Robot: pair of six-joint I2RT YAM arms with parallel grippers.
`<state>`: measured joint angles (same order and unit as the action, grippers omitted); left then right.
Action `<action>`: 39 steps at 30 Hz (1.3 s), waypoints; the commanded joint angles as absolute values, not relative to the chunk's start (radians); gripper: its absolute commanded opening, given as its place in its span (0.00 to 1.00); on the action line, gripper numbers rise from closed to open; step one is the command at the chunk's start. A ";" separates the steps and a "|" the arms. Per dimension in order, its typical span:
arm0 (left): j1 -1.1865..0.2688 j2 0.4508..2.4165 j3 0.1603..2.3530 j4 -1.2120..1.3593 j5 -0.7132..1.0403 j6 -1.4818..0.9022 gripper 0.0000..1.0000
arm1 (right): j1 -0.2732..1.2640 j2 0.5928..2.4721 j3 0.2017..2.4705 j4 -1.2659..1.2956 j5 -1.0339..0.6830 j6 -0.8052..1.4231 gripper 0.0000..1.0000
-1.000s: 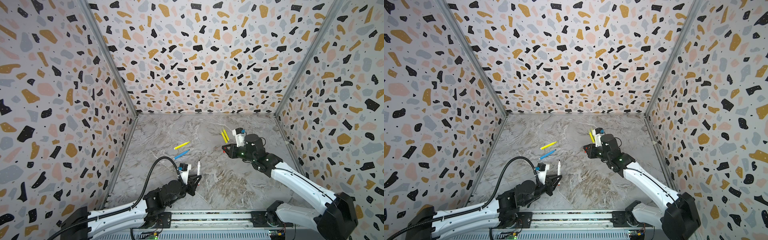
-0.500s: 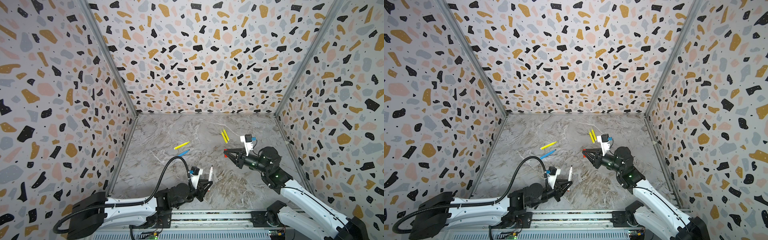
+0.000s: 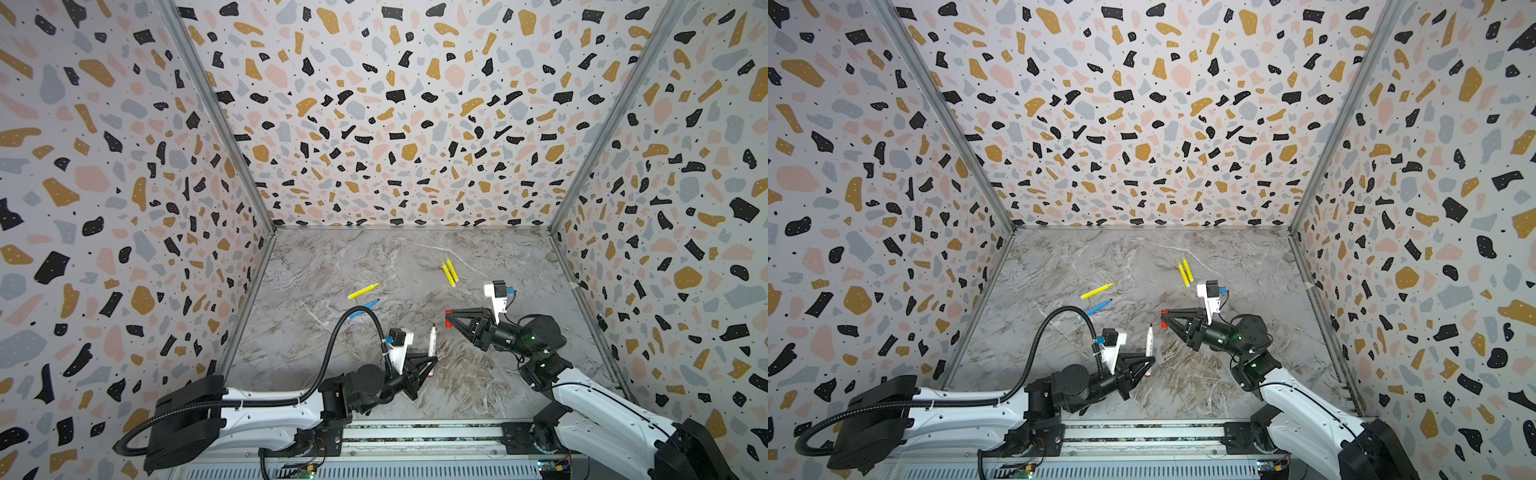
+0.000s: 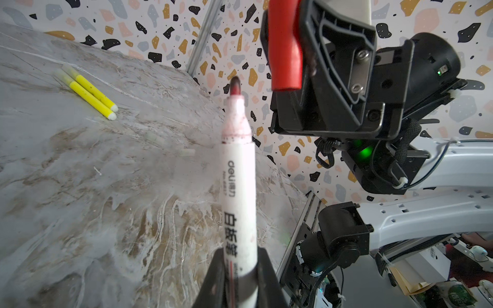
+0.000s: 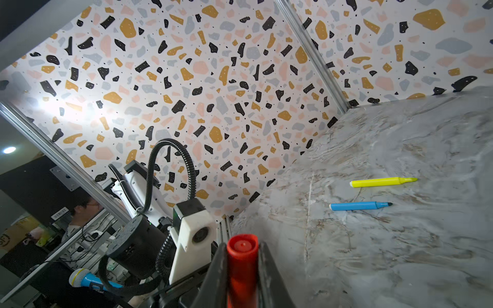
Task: Insert the pens into the pen caps
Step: 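Press the red cap down onto the white marker tip with the right gripper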
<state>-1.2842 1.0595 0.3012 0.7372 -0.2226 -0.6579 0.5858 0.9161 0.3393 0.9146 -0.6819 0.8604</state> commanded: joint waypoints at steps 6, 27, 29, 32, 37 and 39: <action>-1.291 1.074 0.316 0.832 -0.228 -0.667 0.02 | 0.608 0.961 0.357 1.051 -0.605 0.894 0.01; -1.298 1.043 0.312 0.818 -0.253 -0.667 0.02 | 0.703 1.108 0.399 1.165 -0.548 0.916 0.01; -1.298 1.033 0.308 0.816 -0.259 -0.667 0.02 | 0.707 1.103 0.393 1.165 -0.546 0.914 0.01; -1.298 1.022 0.306 0.812 -0.263 -0.668 0.02 | 0.716 1.094 0.383 1.165 -0.538 0.910 0.01; -1.298 1.014 0.306 0.810 -0.264 -0.667 0.02 | 0.731 1.091 0.379 1.164 -0.541 0.902 0.00; -1.298 1.010 0.304 0.810 -0.267 -0.667 0.02 | 0.747 1.092 0.376 1.162 -0.541 0.891 0.00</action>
